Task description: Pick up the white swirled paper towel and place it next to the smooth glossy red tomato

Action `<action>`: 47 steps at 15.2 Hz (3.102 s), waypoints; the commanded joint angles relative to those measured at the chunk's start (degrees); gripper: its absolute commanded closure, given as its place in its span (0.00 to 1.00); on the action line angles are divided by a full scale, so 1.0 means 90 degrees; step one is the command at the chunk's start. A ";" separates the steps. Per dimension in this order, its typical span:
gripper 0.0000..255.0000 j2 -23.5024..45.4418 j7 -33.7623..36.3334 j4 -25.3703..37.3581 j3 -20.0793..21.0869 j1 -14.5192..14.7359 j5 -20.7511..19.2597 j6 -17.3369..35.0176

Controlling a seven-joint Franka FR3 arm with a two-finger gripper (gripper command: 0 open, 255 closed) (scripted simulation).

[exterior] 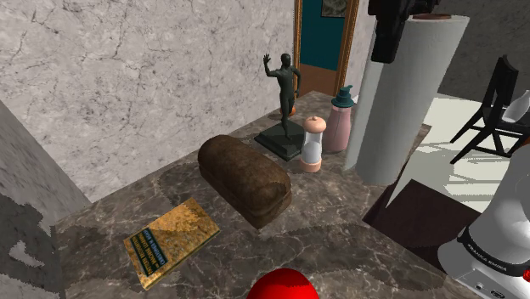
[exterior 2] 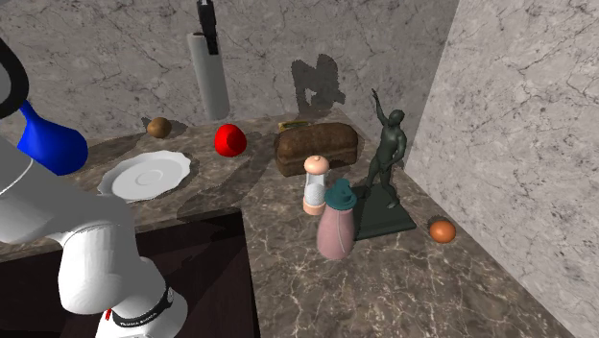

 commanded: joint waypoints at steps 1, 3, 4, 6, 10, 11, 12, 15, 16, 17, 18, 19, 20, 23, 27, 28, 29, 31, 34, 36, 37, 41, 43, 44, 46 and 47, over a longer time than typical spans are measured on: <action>1.00 0.0067 0.0368 0.0191 0.0238 0.0083 0.0047 -0.0094; 1.00 0.0190 0.0766 0.0439 0.0515 0.0172 0.0067 -0.0189; 1.00 0.0269 0.0974 0.0579 0.0665 0.0218 0.0066 -0.0237; 1.00 0.0466 0.1413 0.0893 0.0990 0.0314 0.0032 -0.0334; 1.00 0.1076 0.2419 0.1690 0.1778 0.0579 -0.0239 -0.0553; 1.00 0.1255 0.2663 0.1896 0.1973 0.0666 -0.0352 -0.0609; 1.00 0.1115 0.2582 0.1665 0.1887 0.0648 -0.0261 -0.0487; 1.00 0.0749 0.2373 0.1034 0.1696 0.0599 -0.0041 -0.0150; 1.00 0.0642 0.2313 0.0841 0.1644 0.0592 0.0018 -0.0045; 1.00 0.0542 0.2259 0.0655 0.1594 0.0591 0.0071 0.0058; 1.00 0.0448 0.2207 0.0474 0.1550 0.0591 0.0119 0.0158; 1.00 0.0358 0.2160 0.0300 0.1510 0.0594 0.0163 0.0257; 1.00 0.0274 0.2115 0.0130 0.1473 0.0597 0.0204 0.0353; 1.00 0.0044 0.1996 -0.0352 0.1382 0.0617 0.0310 0.0633; 1.00 -0.0215 0.1867 -0.0941 0.1296 0.0653 0.0423 0.0990; 1.00 -0.0273 0.1838 -0.1081 0.1279 0.0663 0.0448 0.1078; 1.00 -0.0328 0.1812 -0.1218 0.1265 0.0673 0.0472 0.1164; 1.00 -0.0432 0.1761 -0.1483 0.1242 0.0693 0.0516 0.1335; 1.00 -0.0571 0.1695 -0.1864 0.1218 0.0724 0.0577 0.1588; 1.00 -0.0653 0.1655 -0.2106 0.1209 0.0745 0.0615 0.1754; 1.00 -0.0692 0.1637 -0.2225 0.1207 0.0755 0.0632 0.1837; 1.00 -0.0827 0.1570 -0.2679 0.1208 0.0795 0.0700 0.2166; 1.00 -0.0885 0.1541 -0.2896 0.1215 0.0814 0.0732 0.2330; 1.00 -0.0911 0.1528 -0.3002 0.1219 0.0823 0.0748 0.2411; 1.00 -0.0959 0.1502 -0.3210 0.1232 0.0841 0.0778 0.2574; 1.00 -0.0980 0.1490 -0.3311 0.1239 0.0850 0.0793 0.2656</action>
